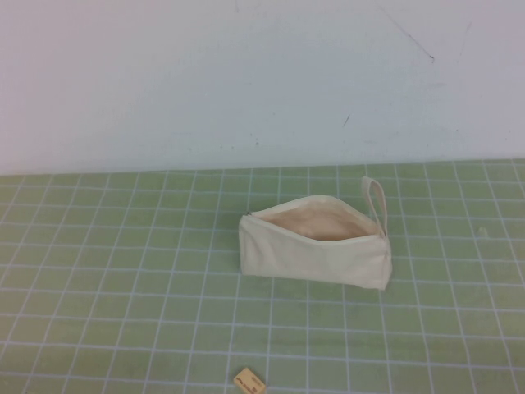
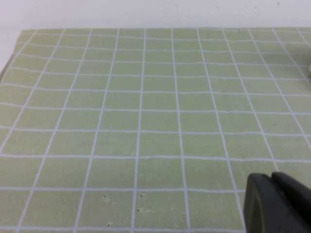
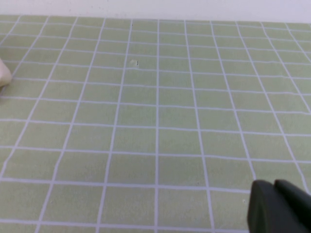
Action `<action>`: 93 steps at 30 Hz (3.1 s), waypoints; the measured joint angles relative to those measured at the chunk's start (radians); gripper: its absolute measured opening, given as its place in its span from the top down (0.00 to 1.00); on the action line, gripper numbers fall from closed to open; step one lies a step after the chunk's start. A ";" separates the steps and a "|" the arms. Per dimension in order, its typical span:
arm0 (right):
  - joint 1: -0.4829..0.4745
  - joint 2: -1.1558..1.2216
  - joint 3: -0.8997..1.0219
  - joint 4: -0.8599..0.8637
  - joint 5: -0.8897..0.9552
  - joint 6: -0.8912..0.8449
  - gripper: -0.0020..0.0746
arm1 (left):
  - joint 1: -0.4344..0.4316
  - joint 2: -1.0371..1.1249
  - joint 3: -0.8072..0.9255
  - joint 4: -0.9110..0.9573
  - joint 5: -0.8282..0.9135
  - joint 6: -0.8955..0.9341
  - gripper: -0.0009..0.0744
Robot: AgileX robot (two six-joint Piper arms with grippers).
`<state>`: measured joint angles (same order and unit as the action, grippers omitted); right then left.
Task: Put eraser into pencil case
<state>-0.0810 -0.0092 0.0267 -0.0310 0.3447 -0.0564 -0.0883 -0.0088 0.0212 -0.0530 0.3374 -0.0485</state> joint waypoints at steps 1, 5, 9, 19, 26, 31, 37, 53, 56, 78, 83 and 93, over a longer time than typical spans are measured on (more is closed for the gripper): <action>0.000 0.000 0.000 0.000 0.000 0.000 0.97 | 0.000 0.000 0.000 0.000 0.000 0.000 0.99; 0.000 0.000 0.000 0.000 0.000 0.000 0.97 | 0.000 0.000 0.000 0.000 -0.027 0.000 0.99; 0.000 0.000 0.000 0.000 0.000 0.000 0.97 | 0.000 0.000 0.004 0.000 -0.167 0.000 0.99; 0.000 0.000 0.000 0.000 0.000 0.000 0.97 | 0.000 0.000 0.004 0.008 -0.689 0.002 0.99; 0.000 0.000 0.000 0.000 0.000 0.000 0.97 | 0.000 -0.001 -0.016 -0.043 -0.757 -0.012 0.99; 0.000 0.000 0.000 0.000 0.000 0.000 0.97 | 0.000 0.021 -0.243 -0.046 -0.304 -0.017 0.99; 0.000 0.000 0.000 0.000 0.000 0.000 0.97 | 0.000 0.245 -0.457 -0.041 0.066 0.027 0.99; 0.000 0.000 0.000 -0.001 0.000 0.000 0.97 | -0.043 1.222 -0.795 -0.392 0.350 0.535 0.99; 0.000 0.000 0.000 -0.001 0.000 0.000 0.97 | -0.135 1.303 -0.809 -0.384 0.311 0.550 0.99; 0.000 0.000 0.000 -0.001 0.000 0.000 0.97 | -0.516 1.708 -1.013 -0.235 0.302 0.484 0.33; 0.000 0.000 0.000 -0.001 0.000 0.000 0.97 | -0.519 1.786 -1.070 -0.235 0.302 0.460 0.33; 0.000 0.000 0.000 -0.001 0.000 0.000 0.97 | -0.567 1.868 -1.101 -0.136 0.314 0.399 0.41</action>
<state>-0.0810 -0.0092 0.0267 -0.0325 0.3447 -0.0564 -0.6548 1.8593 -1.0800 -0.1886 0.6509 0.3509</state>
